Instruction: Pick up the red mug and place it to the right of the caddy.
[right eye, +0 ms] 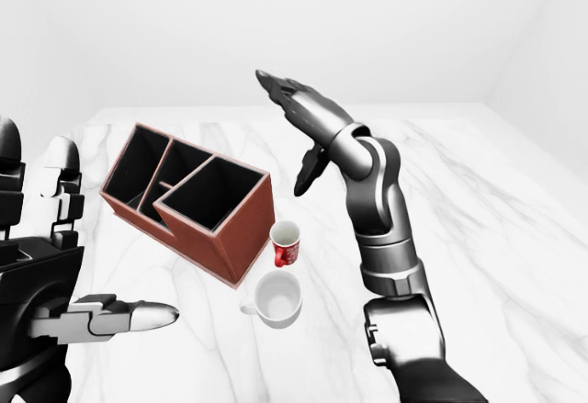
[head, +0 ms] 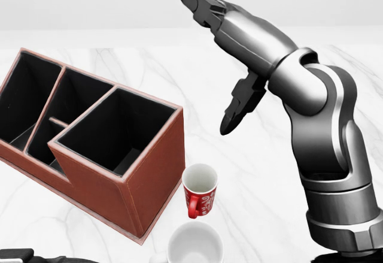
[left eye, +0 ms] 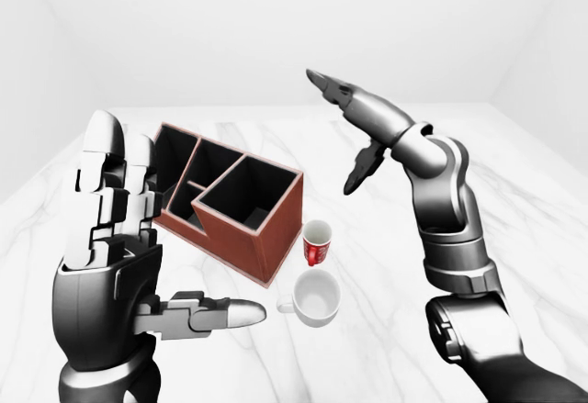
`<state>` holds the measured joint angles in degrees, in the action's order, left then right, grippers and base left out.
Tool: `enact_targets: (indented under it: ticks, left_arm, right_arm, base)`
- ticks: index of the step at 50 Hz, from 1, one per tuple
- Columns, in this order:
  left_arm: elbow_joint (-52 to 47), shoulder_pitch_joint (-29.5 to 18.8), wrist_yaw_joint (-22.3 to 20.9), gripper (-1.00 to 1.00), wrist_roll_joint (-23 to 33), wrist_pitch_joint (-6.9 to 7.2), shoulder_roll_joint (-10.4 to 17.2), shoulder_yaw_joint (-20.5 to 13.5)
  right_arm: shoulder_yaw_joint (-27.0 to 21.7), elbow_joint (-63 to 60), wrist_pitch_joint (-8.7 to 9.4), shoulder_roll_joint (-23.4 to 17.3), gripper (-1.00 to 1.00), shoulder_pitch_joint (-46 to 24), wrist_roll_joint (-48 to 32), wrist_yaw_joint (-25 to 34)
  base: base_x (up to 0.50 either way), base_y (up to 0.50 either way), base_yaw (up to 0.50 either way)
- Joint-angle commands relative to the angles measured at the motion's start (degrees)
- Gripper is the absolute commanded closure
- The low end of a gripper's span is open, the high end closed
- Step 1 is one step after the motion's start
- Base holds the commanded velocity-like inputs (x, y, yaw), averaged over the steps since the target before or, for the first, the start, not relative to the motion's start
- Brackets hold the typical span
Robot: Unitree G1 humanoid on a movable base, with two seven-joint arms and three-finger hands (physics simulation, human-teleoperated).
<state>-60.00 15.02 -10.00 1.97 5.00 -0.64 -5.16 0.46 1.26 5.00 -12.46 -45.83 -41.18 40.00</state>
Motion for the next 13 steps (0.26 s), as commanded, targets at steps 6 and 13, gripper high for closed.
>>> enact_targets:
  ticks: [6,13]
  left_arm:
    - [0.0,-0.2,0.3,-1.00,0.5,0.00,0.2,0.9]
    - [0.0,0.1,0.3,-1.00,0.9,0.00,0.1,1.3]
  right_arm:
    - [-2.9,-19.2,0.00,-5.5,-1.00,-10.3,6.4,0.0]
    - [-3.5,-28.5,0.00,-8.1,-1.00,-11.0,14.9,0.0]
  base:
    - [0.00,0.00,0.00]
    - [0.00,0.00,0.00]
